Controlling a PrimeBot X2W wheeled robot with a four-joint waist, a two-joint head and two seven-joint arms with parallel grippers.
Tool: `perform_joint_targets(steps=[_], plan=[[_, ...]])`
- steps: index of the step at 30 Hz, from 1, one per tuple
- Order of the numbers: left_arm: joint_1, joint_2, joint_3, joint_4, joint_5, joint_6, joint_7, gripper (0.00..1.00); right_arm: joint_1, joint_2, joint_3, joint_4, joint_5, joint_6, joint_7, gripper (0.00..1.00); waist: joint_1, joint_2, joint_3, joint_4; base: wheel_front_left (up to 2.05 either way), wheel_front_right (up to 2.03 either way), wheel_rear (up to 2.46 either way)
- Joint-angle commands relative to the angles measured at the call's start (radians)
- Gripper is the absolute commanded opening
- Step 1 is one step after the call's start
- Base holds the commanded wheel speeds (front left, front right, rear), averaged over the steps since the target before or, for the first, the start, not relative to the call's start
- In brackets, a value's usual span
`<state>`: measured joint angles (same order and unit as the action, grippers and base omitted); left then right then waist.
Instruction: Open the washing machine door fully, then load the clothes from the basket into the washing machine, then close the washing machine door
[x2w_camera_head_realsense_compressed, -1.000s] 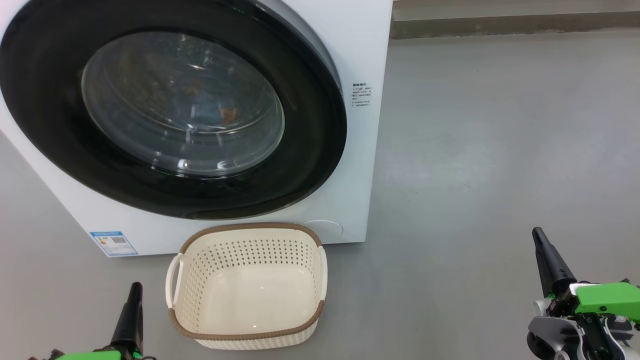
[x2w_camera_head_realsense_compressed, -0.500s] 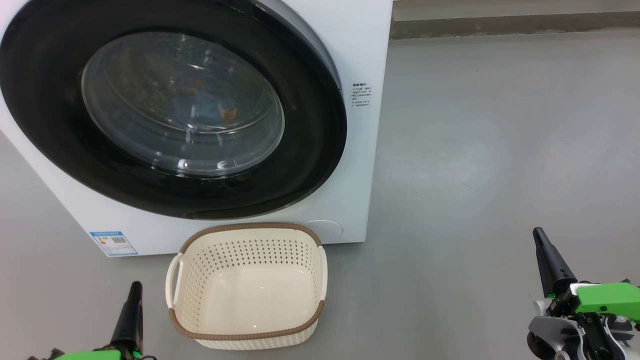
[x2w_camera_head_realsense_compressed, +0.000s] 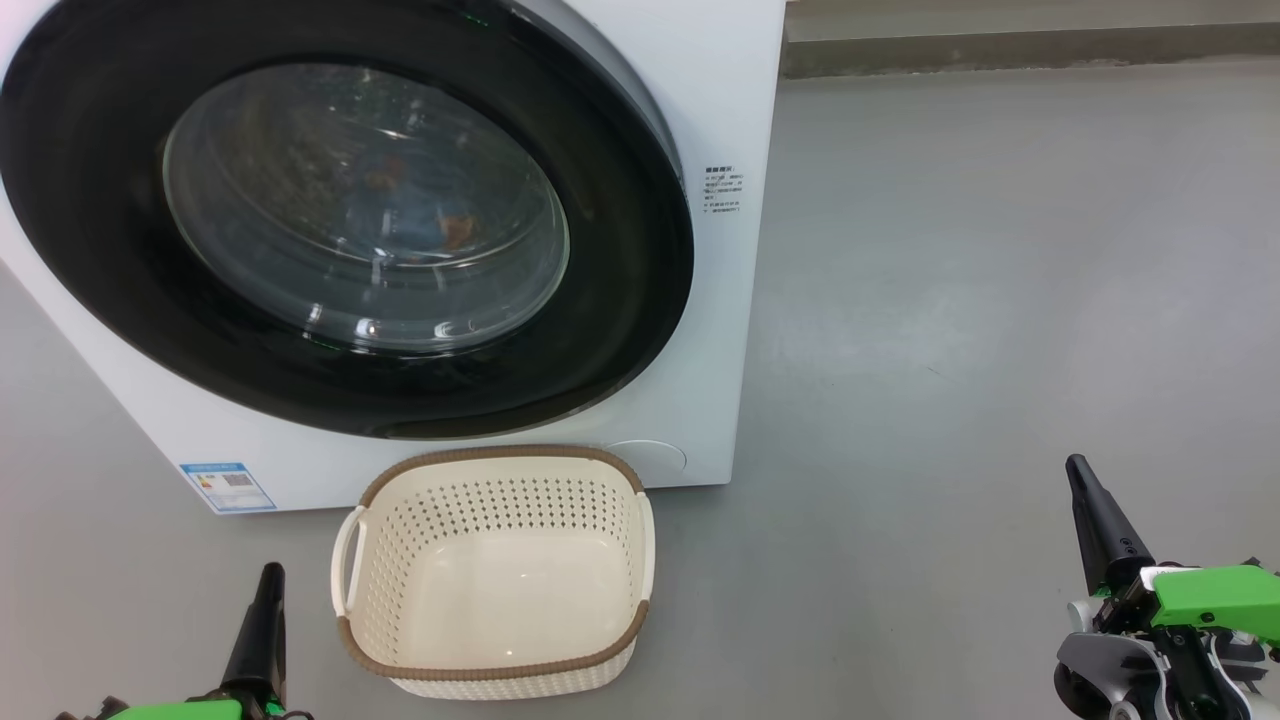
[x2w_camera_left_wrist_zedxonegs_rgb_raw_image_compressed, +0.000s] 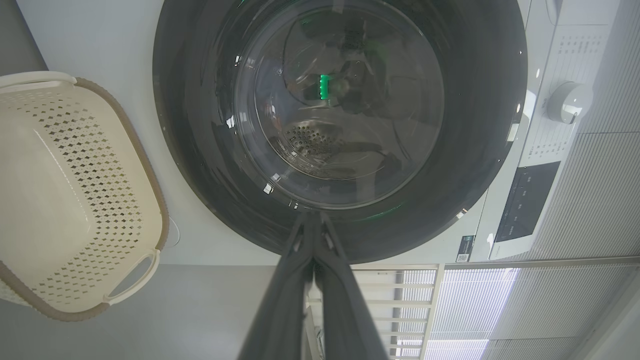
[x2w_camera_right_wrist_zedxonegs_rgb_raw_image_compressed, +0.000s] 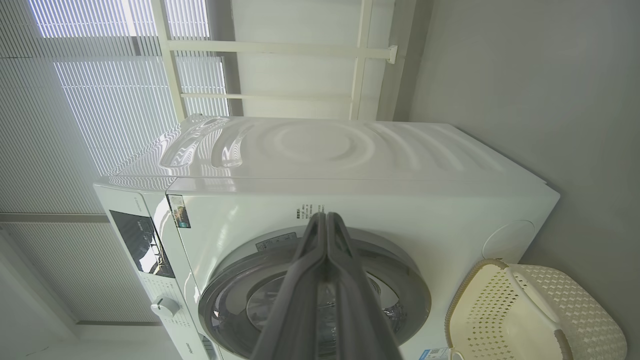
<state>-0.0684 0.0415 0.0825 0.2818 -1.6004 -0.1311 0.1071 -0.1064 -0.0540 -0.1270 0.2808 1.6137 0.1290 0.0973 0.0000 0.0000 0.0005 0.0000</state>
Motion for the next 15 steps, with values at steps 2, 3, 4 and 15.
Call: perform_joint_targets(steps=[2, 3, 4, 15], plan=[[-0.047, 0.009, 0.033, -0.031, -0.007, 0.0, 0.007, 0.0, -0.008, -0.003, 0.021, -0.031, 0.002, 0.002, 0.009, 0.0, 0.0, 0.0, 0.0, 0.0, 0.0, 0.0, 0.0], [-0.047, 0.009, 0.033, -0.031, -0.007, 0.0, 0.007, 0.0, -0.008, -0.003, 0.021, -0.031, 0.002, 0.002, 0.009, 0.0, 0.0, 0.0, 0.0, 0.0, 0.0, 0.0, 0.0], [-0.047, 0.009, 0.033, -0.031, -0.007, 0.0, 0.007, 0.0, -0.008, -0.003, 0.021, -0.031, 0.002, 0.002, 0.009, 0.0, 0.0, 0.0, 0.0, 0.0, 0.0, 0.0, 0.0], [-0.047, 0.009, 0.033, -0.031, -0.007, 0.0, 0.007, 0.0, -0.008, -0.003, 0.021, -0.031, 0.001, 0.002, 0.01, 0.0, 0.0, 0.0, 0.0, 0.0, 0.0, 0.0, 0.0]])
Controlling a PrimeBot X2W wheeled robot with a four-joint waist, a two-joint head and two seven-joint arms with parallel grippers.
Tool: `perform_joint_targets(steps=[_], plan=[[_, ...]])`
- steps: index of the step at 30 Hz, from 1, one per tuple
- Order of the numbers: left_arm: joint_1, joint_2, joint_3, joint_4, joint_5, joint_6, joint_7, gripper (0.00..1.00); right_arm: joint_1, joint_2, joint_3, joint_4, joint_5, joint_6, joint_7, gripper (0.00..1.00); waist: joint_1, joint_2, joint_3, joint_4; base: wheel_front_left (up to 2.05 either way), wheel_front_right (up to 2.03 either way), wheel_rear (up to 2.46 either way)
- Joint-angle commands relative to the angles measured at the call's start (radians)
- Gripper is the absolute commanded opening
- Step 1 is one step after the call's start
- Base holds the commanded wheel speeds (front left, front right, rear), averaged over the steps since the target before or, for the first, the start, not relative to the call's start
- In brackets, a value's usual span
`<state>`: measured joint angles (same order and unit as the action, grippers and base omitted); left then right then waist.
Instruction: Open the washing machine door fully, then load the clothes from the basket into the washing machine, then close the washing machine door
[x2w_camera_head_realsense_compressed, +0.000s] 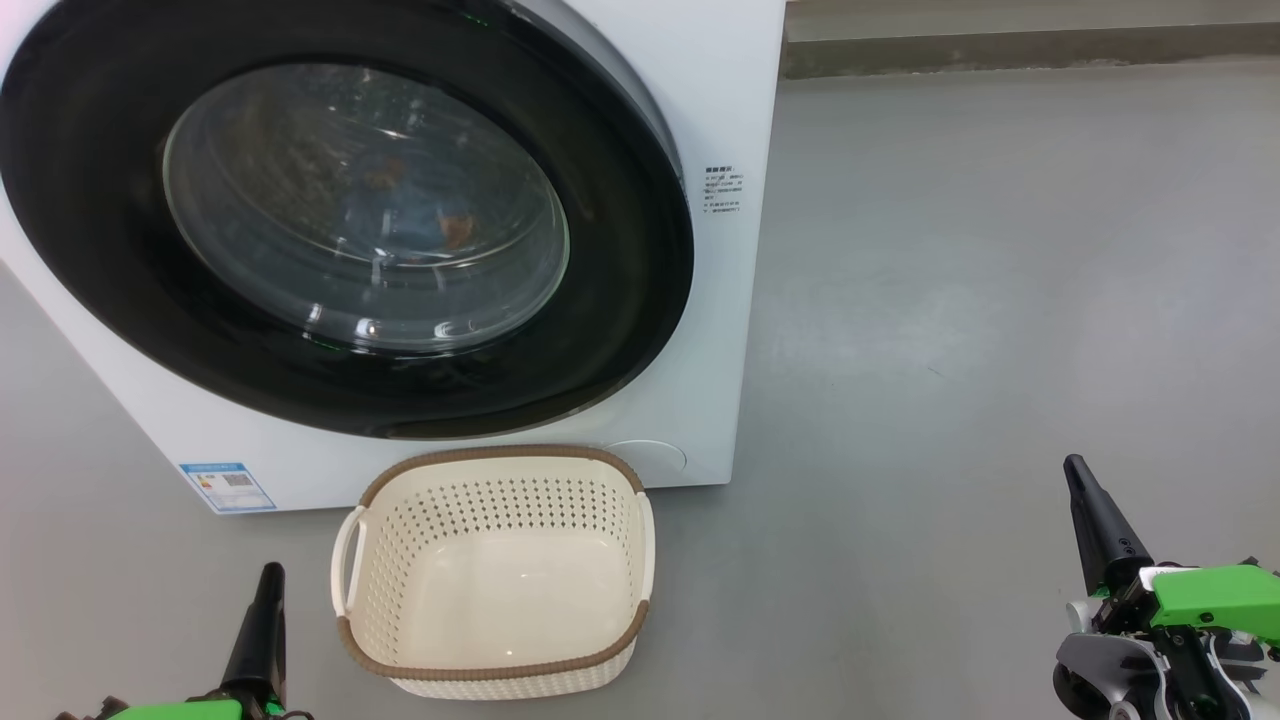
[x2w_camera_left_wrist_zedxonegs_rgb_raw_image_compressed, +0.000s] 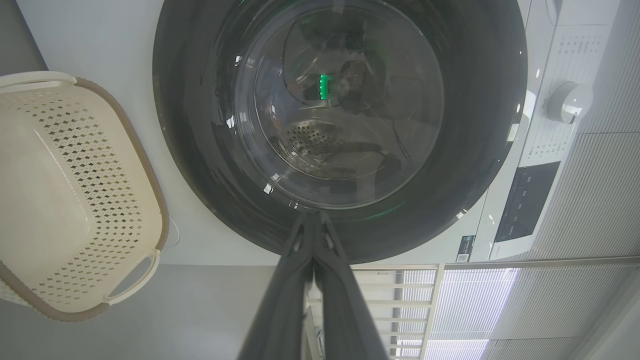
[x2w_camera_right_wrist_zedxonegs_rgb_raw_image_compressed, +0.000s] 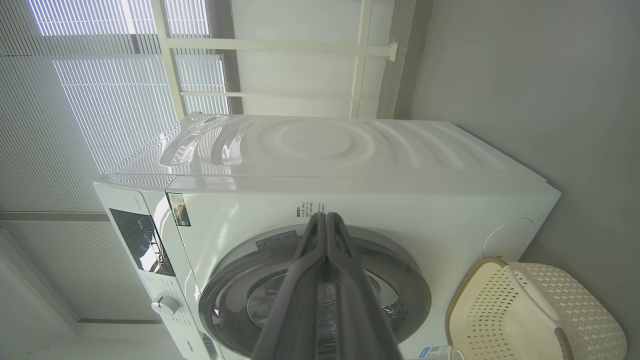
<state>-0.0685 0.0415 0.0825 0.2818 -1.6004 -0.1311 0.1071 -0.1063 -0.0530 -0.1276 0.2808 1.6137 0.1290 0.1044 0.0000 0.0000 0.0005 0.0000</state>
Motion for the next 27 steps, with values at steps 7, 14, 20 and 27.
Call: perform_joint_targets(steps=[7, 14, 20, 27], plan=[[-0.047, 0.009, 0.033, -0.031, -0.007, 0.0, 0.007, 0.0, -0.008, -0.003, 0.021, -0.031, 0.001, 0.002, 0.003, 0.0, 0.0, 0.0, 0.0, 0.0, 0.0, 0.0, 0.0], [-0.047, 0.009, 0.033, -0.031, -0.007, 0.0, 0.007, 0.0, -0.008, -0.003, 0.02, -0.031, 0.0, 0.002, 0.003, 0.0, 0.0, 0.0, 0.0, 0.0, 0.0, 0.0, 0.0], [-0.047, 0.009, 0.033, -0.031, -0.007, 0.0, 0.007, 0.0, -0.008, -0.003, 0.02, -0.031, 0.0, 0.002, 0.004, 0.0, 0.0, 0.0, 0.0, 0.0, 0.0, 0.0, 0.0], [-0.047, 0.009, 0.033, -0.031, -0.007, 0.0, 0.007, 0.0, -0.008, -0.003, 0.02, -0.031, 0.0, 0.002, 0.004, 0.0, 0.0, 0.0, 0.0, 0.0, 0.0, 0.0, 0.0]])
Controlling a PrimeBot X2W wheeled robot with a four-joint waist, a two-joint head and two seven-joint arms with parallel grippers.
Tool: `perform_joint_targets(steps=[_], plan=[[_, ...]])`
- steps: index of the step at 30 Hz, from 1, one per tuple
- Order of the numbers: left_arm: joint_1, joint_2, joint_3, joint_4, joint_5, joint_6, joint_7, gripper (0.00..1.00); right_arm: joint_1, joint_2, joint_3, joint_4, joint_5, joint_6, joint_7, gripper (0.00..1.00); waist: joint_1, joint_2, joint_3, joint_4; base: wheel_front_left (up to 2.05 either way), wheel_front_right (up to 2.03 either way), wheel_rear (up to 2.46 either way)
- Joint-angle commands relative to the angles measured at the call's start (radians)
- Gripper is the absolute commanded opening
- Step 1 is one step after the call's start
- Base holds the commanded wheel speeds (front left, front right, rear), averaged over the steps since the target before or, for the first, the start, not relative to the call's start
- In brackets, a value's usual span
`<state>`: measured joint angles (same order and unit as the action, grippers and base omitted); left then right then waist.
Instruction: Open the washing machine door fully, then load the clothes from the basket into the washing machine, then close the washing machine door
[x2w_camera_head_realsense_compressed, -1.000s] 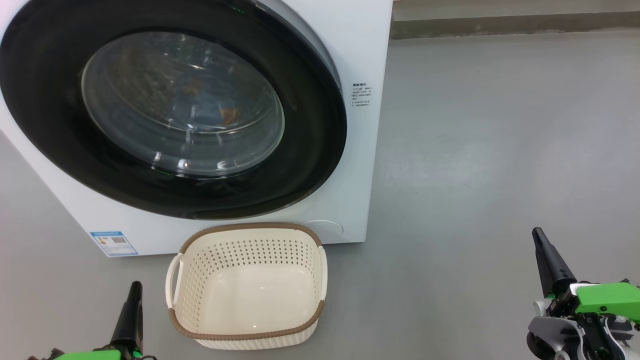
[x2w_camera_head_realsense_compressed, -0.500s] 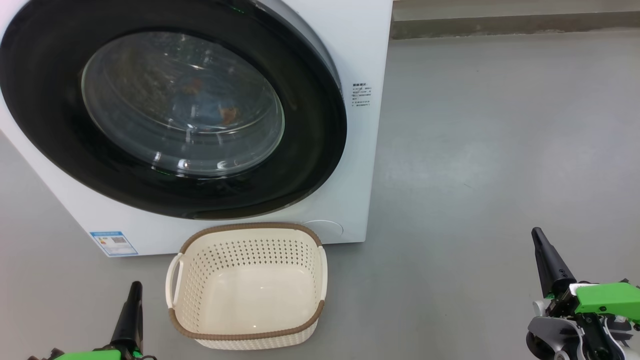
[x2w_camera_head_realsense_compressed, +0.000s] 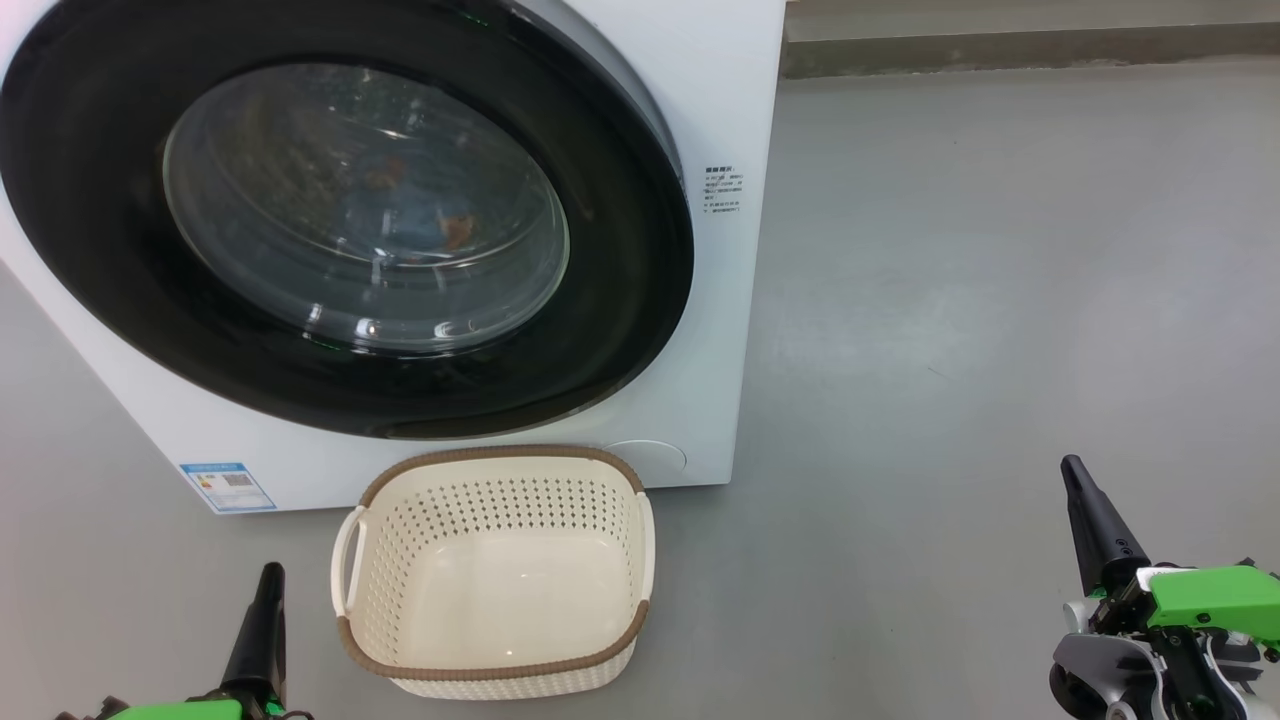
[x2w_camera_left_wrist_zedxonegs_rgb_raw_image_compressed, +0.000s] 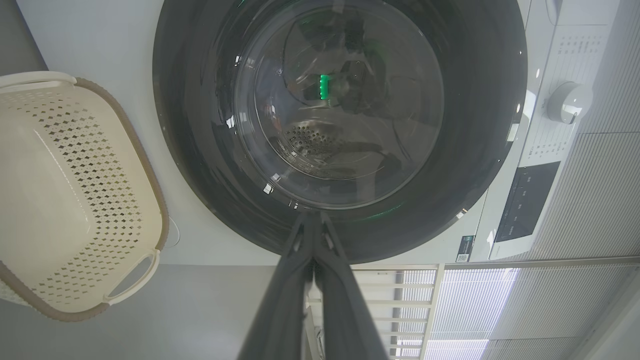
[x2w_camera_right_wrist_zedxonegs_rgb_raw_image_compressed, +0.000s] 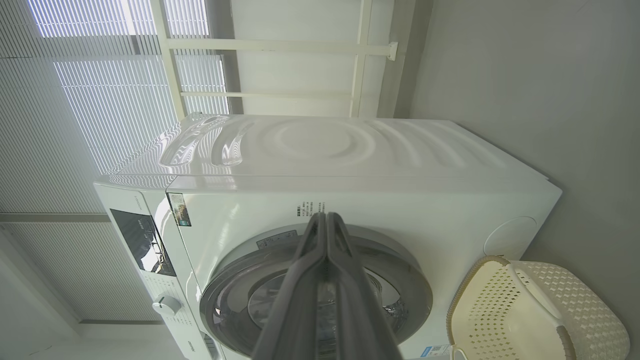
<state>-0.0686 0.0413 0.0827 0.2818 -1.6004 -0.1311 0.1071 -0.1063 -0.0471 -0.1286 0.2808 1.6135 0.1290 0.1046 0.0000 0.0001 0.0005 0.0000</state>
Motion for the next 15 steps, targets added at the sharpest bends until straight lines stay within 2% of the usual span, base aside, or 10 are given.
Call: perform_joint_targets(steps=[1, 15], plan=[[-0.046, 0.009, 0.033, -0.031, -0.007, 0.0, 0.007, 0.0, -0.008, -0.008, 0.02, -0.031, 0.0, 0.002, 0.004, 0.0, 0.0, -0.0001, 0.0, 0.0, 0.0, 0.0, 0.0], [-0.046, 0.009, 0.033, -0.031, -0.007, 0.0, 0.007, 0.0, -0.008, -0.008, 0.02, -0.031, -0.001, 0.002, 0.004, 0.0, 0.0, -0.0001, 0.0, 0.0, 0.0, 0.0, 0.0]])
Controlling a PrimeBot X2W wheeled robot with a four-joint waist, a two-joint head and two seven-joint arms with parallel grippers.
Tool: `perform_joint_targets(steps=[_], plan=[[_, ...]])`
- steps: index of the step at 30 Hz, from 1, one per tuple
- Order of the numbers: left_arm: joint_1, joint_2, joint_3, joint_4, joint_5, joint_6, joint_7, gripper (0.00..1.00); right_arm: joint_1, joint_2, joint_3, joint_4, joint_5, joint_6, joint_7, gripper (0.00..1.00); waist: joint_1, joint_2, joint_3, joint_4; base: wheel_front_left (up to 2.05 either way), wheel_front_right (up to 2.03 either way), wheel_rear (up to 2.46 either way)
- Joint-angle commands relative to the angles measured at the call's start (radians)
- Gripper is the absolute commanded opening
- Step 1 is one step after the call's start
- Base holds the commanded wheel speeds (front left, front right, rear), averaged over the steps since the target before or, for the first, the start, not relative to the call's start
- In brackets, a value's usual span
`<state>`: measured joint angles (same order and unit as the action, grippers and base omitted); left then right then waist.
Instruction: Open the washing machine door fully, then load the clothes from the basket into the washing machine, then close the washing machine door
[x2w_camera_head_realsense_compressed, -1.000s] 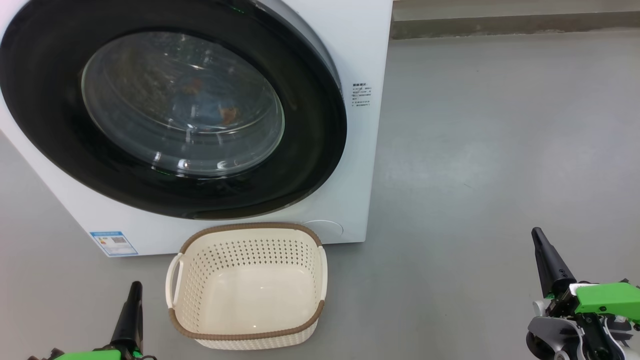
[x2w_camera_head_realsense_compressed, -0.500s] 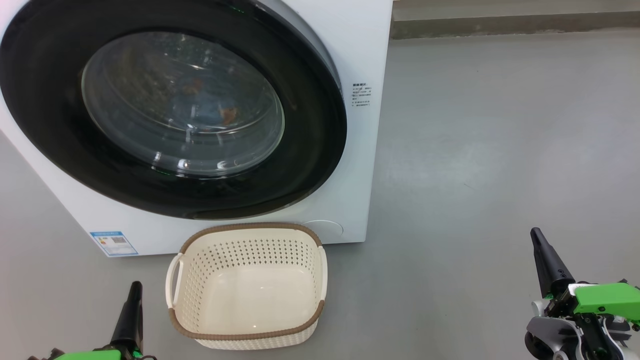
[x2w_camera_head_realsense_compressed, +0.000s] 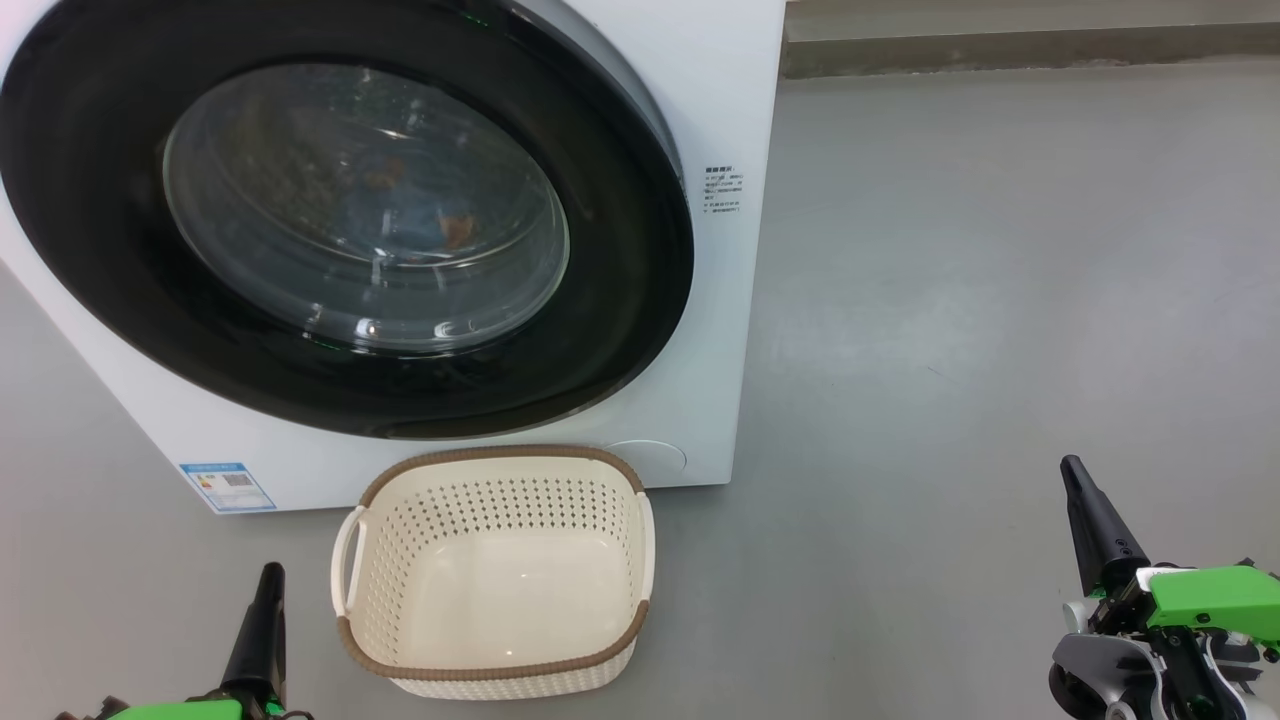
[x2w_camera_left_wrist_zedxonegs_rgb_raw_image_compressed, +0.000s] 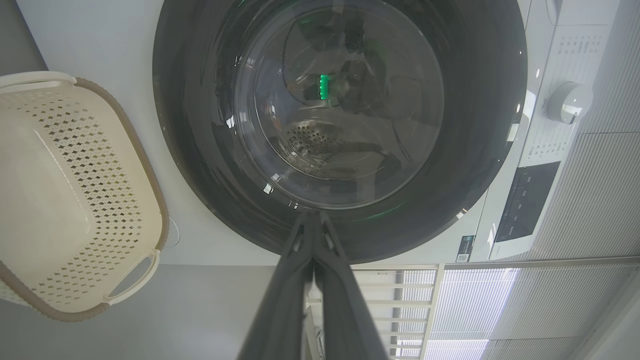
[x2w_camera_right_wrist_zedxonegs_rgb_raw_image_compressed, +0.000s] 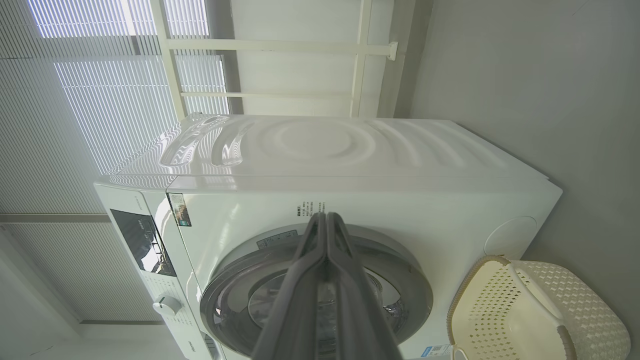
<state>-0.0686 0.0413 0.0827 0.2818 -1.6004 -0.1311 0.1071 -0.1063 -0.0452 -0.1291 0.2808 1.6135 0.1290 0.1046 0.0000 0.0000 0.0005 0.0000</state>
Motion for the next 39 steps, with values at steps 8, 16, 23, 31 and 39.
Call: perform_joint_targets(steps=[8, 16, 23, 31, 39], plan=[[-0.046, 0.009, 0.033, -0.031, -0.007, 0.0, 0.007, 0.0, -0.008, -0.01, 0.02, -0.031, -0.001, 0.002, 0.005, 0.0, 0.0, 0.0, 0.0, 0.0, 0.0, 0.0, 0.0], [-0.046, 0.009, 0.033, -0.031, -0.007, 0.0, 0.007, 0.0, -0.008, -0.009, 0.02, -0.03, -0.001, 0.002, 0.005, 0.0, 0.0, 0.0, 0.0, 0.0, 0.0, 0.0, 0.0], [-0.046, 0.009, 0.033, -0.031, -0.007, 0.0, 0.007, 0.0, -0.008, -0.009, 0.019, -0.03, -0.002, 0.002, 0.005, 0.0, 0.0, 0.0, 0.0, 0.0, 0.0, 0.0, 0.0], [-0.046, 0.009, 0.033, -0.031, -0.007, 0.0, 0.007, 0.0, -0.008, -0.009, 0.019, -0.03, -0.002, 0.002, 0.006, 0.0, 0.0, 0.0, 0.0, 0.0, 0.0, 0.0, 0.0], [-0.046, 0.009, 0.033, -0.031, -0.007, 0.0, 0.007, 0.0, -0.008, -0.009, 0.018, -0.03, -0.002, 0.002, 0.006, 0.0, 0.0, 0.0, 0.0, 0.0, 0.0, 0.0, 0.0]])
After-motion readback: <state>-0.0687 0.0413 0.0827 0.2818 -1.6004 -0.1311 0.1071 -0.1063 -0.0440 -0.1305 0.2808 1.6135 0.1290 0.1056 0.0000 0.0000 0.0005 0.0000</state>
